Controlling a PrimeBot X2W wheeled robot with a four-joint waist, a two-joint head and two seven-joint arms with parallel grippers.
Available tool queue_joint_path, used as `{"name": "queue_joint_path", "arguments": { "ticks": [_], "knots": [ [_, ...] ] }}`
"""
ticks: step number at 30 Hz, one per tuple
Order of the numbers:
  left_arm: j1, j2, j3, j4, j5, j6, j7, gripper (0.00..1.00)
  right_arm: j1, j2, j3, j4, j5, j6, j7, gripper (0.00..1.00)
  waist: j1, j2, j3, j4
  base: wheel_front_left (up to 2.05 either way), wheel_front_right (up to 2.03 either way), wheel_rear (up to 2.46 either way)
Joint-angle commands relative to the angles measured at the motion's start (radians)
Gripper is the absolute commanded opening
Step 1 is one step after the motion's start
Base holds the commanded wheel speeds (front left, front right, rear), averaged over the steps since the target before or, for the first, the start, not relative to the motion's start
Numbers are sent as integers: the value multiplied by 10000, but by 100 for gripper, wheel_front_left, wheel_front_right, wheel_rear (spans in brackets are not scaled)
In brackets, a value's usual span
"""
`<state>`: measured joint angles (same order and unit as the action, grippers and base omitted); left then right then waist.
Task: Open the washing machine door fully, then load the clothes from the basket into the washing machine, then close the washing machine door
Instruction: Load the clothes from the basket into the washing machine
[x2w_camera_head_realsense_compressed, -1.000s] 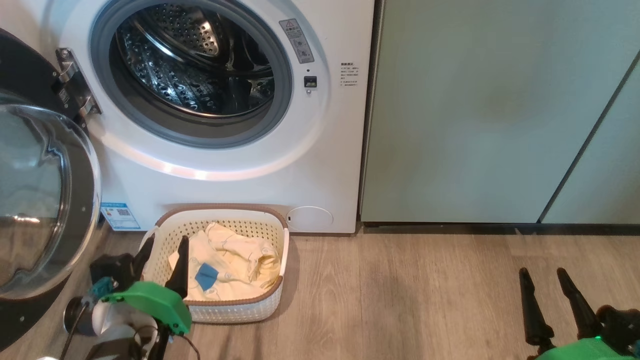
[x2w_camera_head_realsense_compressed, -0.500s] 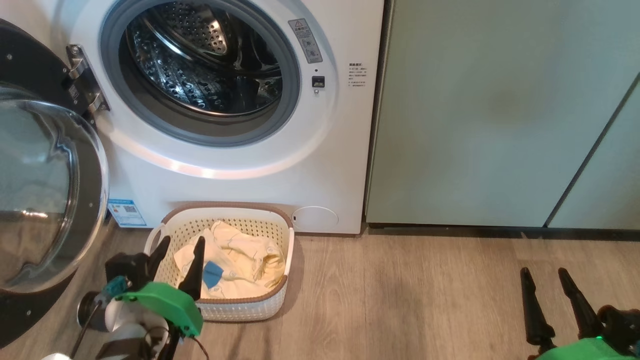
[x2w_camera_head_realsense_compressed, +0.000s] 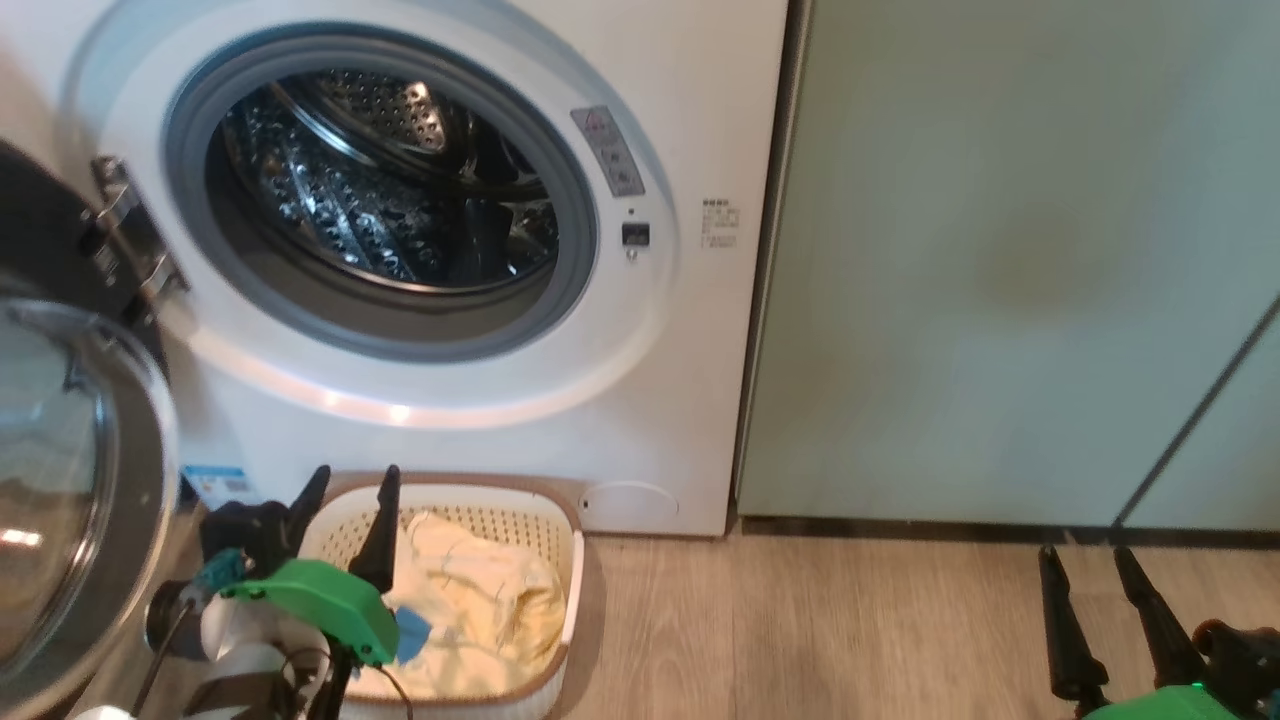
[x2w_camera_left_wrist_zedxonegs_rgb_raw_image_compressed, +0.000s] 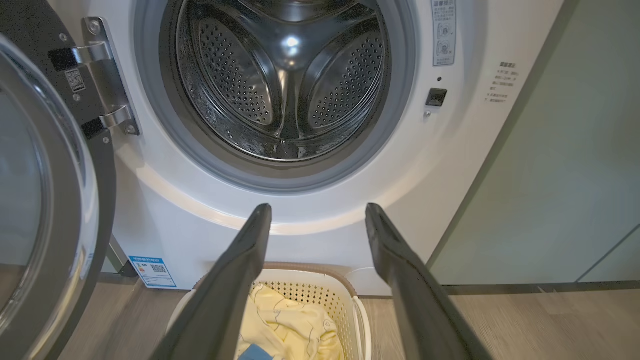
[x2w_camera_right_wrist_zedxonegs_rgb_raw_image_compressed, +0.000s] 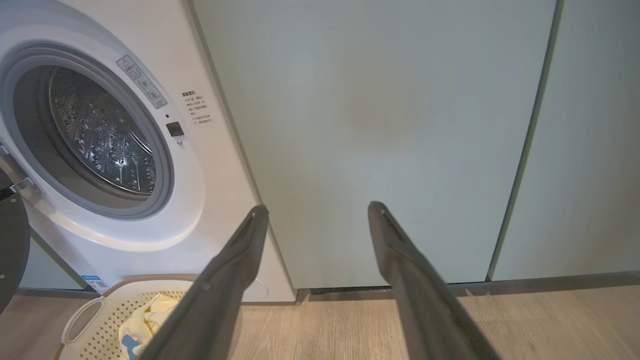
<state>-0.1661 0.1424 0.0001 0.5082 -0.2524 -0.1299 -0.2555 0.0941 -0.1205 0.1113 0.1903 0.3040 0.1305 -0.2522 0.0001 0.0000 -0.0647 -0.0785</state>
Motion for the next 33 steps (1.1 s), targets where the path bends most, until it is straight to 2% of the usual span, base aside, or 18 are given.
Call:
{"name": "queue_joint_path", "arguments": {
  "ticks": [1,12,33],
  "knots": [
    [-547,259,477,-361,-8,22,-63,100,-406,-100,181,-296,34,2,-95,100,-1,0,16,10,200,-180,-20],
    [-486,97,735,-326,203,6,-63,100,-408,-84,175,-308,32,2,-95,100,-1,0,31,31,109,-108,-1],
    [-401,-65,1027,-291,384,-5,-63,100,-467,-77,192,-337,46,2,-95,100,-1,0,108,4,2,-2,0]
  ]
}}
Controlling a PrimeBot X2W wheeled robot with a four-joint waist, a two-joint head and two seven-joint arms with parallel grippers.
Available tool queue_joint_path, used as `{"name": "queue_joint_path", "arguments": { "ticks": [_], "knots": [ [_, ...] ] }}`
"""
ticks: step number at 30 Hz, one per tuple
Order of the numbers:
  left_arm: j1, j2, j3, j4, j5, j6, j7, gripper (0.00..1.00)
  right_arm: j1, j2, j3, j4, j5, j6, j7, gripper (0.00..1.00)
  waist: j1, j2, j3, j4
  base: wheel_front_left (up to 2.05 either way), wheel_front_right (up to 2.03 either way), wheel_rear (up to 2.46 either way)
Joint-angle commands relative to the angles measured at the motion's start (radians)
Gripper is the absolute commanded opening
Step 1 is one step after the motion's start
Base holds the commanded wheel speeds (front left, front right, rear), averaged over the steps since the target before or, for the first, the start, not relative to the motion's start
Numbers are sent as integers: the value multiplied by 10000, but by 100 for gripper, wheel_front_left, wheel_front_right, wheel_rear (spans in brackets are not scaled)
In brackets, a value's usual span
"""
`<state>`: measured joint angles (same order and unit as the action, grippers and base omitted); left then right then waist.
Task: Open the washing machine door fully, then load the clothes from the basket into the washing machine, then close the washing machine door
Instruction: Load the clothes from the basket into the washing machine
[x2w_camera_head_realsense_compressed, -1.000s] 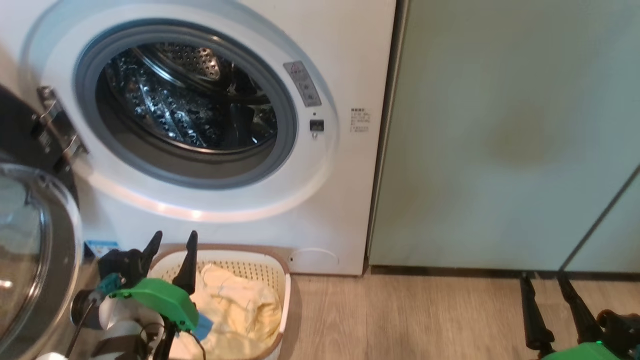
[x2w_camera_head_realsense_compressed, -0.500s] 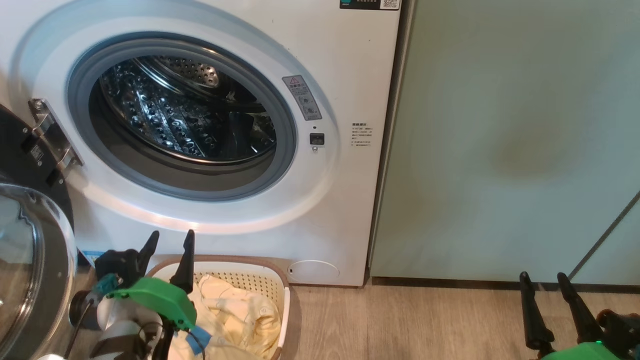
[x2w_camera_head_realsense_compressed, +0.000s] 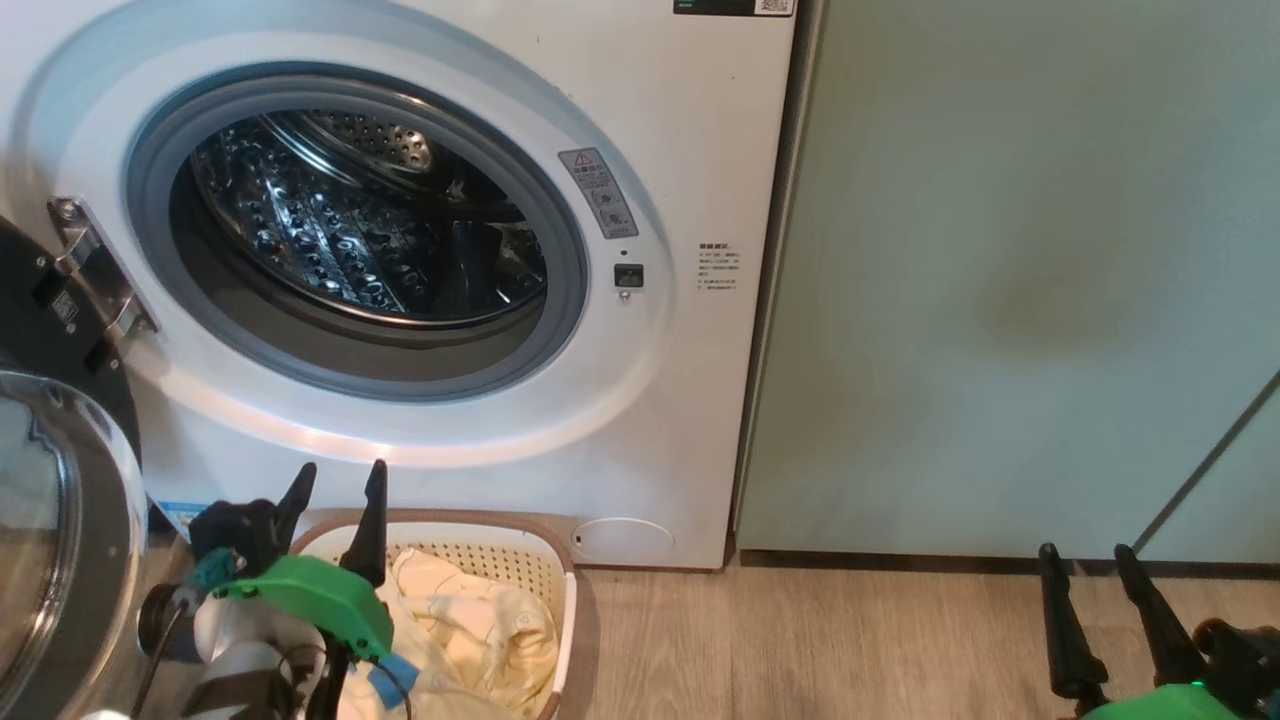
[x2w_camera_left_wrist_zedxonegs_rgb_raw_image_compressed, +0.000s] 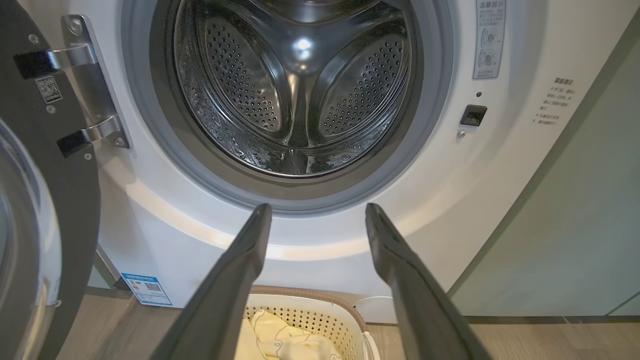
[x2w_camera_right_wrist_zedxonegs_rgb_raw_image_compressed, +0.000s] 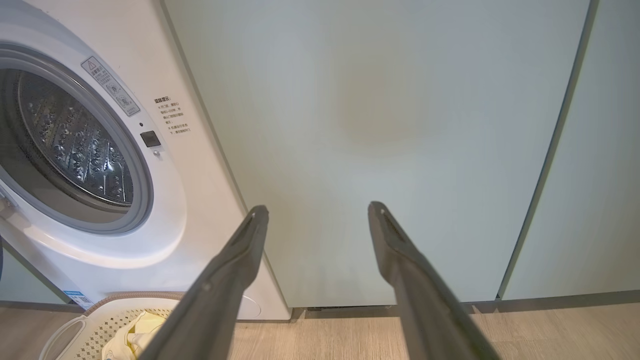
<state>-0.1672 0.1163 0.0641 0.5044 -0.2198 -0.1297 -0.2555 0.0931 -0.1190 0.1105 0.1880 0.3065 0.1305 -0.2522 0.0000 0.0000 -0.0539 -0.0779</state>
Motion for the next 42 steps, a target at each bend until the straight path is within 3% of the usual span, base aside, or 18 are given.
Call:
{"name": "queue_joint_path", "arguments": {
  "ticks": [1,22,42],
  "knots": [
    [-389,182,396,-231,59,-7,-63,100,-463,-86,202,-309,22,2,-95,100,0,0,6,-15,0,0,0],
    [-336,-153,133,2089,126,-9,-63,100,-687,-260,436,-390,114,2,-95,100,0,0,687,-645,0,0,0],
    [-2941,183,-625,5513,-779,-9,-63,100,-2283,-506,848,-674,200,2,-95,100,0,0,3726,-1151,0,0,0]
  ]
}}
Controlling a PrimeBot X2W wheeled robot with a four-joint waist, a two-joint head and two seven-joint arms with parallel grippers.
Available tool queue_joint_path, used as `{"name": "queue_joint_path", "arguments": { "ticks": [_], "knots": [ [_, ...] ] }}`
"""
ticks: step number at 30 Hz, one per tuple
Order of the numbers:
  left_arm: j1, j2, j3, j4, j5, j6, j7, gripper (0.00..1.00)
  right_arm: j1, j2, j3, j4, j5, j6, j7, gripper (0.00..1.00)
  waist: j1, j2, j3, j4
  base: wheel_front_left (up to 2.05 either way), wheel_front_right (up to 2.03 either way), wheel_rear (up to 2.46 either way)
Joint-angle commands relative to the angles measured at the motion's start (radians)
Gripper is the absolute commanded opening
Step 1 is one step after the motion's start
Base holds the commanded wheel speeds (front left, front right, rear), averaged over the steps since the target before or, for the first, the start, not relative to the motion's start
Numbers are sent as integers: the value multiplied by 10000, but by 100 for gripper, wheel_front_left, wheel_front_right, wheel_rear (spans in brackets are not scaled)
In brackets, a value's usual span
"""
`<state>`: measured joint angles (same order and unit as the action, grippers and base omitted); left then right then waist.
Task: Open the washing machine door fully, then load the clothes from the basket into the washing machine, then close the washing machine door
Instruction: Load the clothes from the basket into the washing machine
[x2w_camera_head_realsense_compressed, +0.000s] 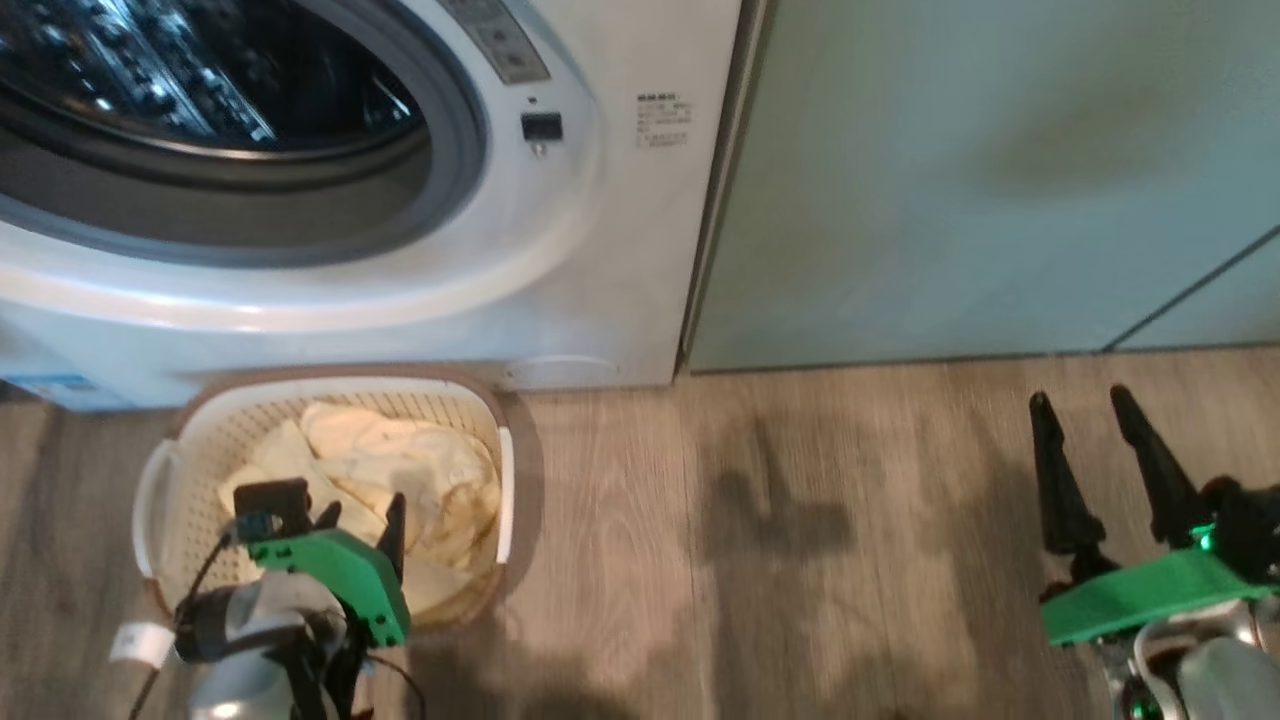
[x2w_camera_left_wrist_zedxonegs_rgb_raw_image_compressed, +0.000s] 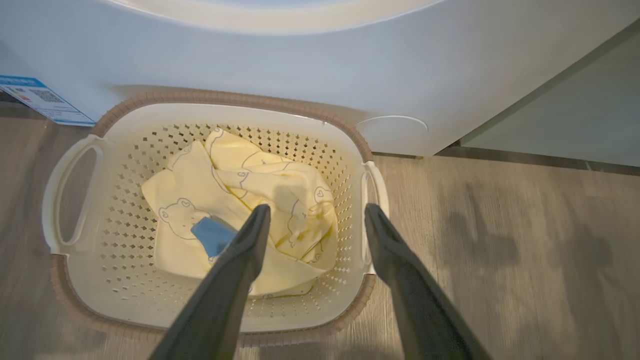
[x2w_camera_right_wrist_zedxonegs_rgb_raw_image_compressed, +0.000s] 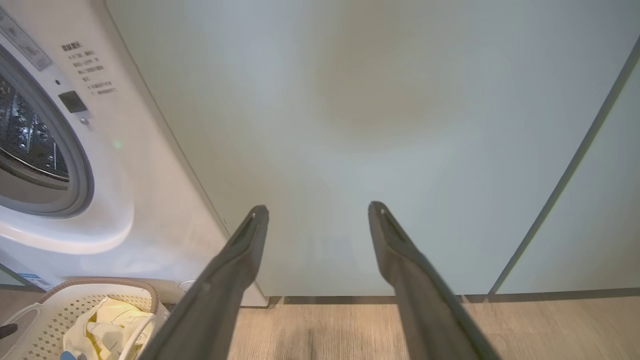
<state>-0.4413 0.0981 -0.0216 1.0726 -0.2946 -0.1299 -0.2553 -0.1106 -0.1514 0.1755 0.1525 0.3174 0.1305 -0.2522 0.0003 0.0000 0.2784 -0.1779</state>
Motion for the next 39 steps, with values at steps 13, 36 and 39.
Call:
{"name": "queue_joint_path", "arguments": {
  "ticks": [13,36,39],
  "knots": [
    [-2249,670,148,1982,-845,0,983,100,-1218,-526,66,-575,100,2,-95,100,-3,0,2361,-86,0,0,0],
    [-3745,1047,554,2177,-1605,1357,3377,100,-2089,-663,5,-892,40,2,-95,100,-3,0,4405,-141,0,0,0],
    [-3770,1031,605,2179,-1710,1411,3438,100,-2108,-683,-15,-906,36,2,-95,100,-3,0,4518,-151,0,0,0]
  ]
}}
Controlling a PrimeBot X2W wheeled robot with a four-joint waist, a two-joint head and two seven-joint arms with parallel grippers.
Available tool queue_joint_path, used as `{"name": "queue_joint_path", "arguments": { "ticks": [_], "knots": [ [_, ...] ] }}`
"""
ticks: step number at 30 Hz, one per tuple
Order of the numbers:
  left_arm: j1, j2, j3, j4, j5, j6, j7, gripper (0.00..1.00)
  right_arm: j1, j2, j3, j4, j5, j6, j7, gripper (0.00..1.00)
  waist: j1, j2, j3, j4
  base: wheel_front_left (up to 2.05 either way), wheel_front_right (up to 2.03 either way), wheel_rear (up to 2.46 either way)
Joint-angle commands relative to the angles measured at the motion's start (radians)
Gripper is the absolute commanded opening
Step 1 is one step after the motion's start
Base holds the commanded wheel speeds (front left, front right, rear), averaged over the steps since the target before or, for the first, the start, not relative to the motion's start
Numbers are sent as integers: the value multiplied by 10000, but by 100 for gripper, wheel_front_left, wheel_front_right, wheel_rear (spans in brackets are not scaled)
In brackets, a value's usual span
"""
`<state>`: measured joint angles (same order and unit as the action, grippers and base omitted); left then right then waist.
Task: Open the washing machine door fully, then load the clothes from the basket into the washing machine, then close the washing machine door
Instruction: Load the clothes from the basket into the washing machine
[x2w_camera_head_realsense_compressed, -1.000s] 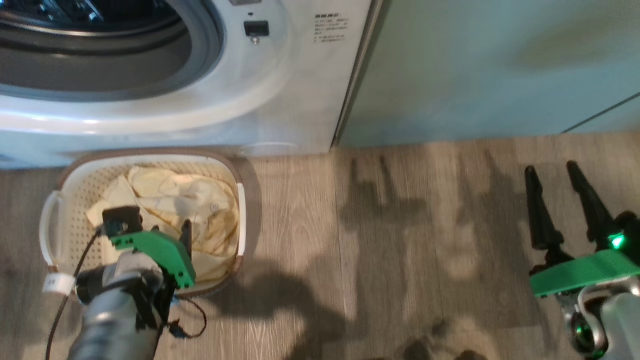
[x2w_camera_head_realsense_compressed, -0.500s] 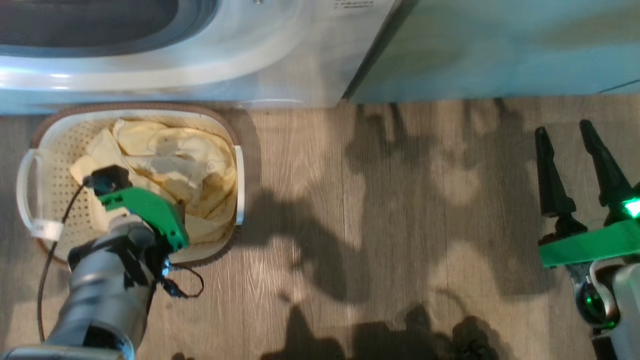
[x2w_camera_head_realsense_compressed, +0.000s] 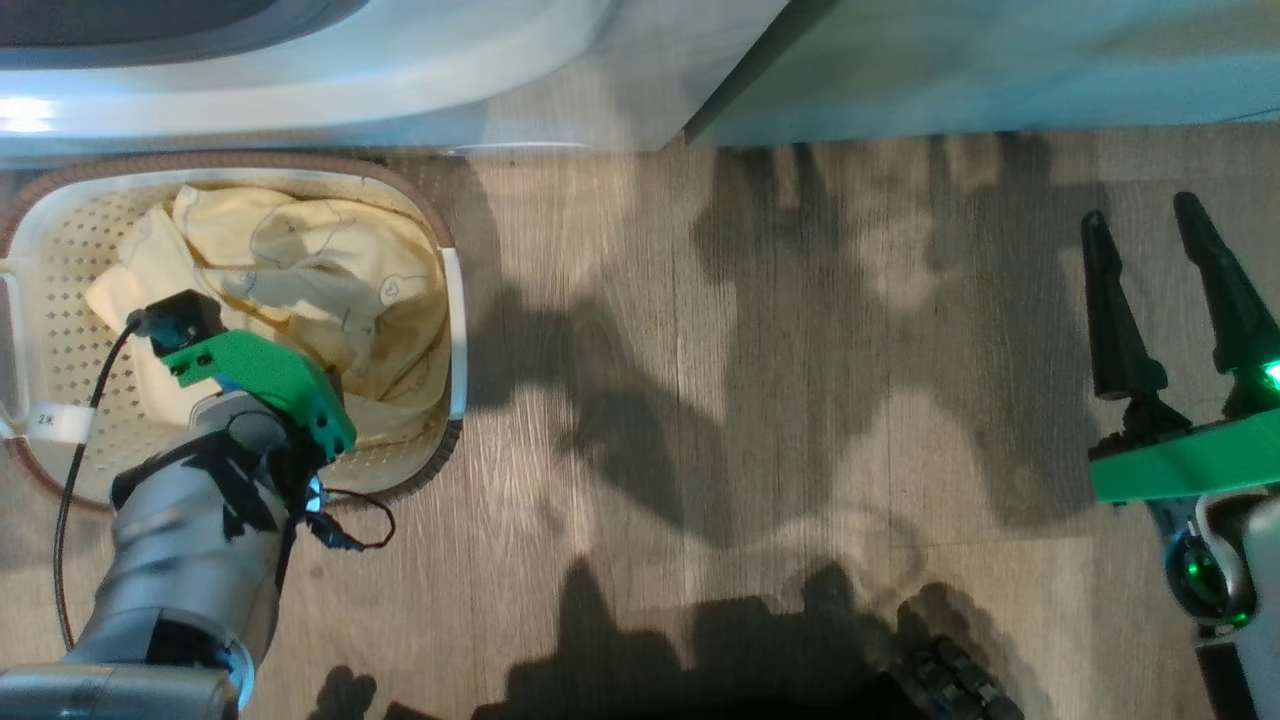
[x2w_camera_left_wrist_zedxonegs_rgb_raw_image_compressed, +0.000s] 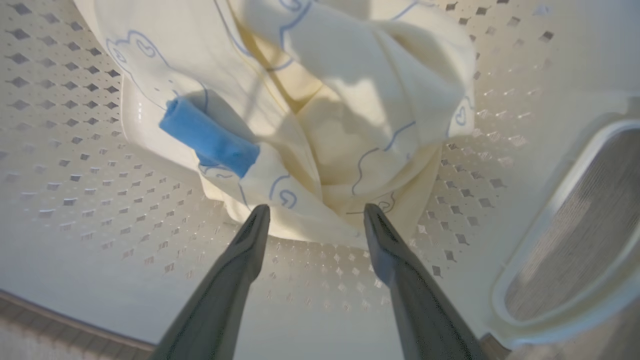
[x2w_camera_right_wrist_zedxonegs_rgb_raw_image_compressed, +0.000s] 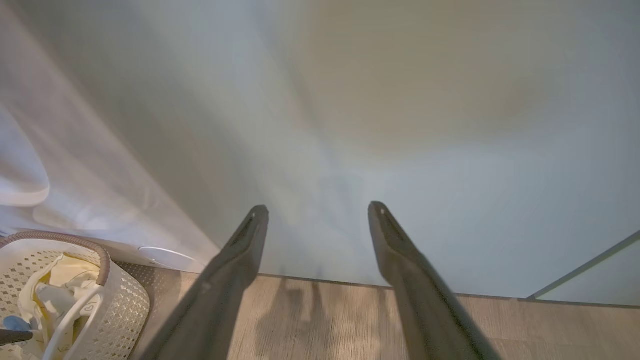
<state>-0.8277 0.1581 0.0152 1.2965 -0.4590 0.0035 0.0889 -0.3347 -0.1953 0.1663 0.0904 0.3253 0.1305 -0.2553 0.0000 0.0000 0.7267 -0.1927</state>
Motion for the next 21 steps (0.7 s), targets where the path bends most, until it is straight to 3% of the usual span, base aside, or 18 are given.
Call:
{"name": "queue_joint_path", "arguments": {
  "ticks": [1,21],
  "knots": [
    [75,426,266,-60,-113,98,16,100,116,-255,74,-296,-44,2,-65,100,0,0,85,0,0,0,0],
    [-441,428,232,-58,-444,227,157,100,-208,-559,158,-513,-134,2,-65,100,0,0,1170,147,0,0,0]
  ]
}}
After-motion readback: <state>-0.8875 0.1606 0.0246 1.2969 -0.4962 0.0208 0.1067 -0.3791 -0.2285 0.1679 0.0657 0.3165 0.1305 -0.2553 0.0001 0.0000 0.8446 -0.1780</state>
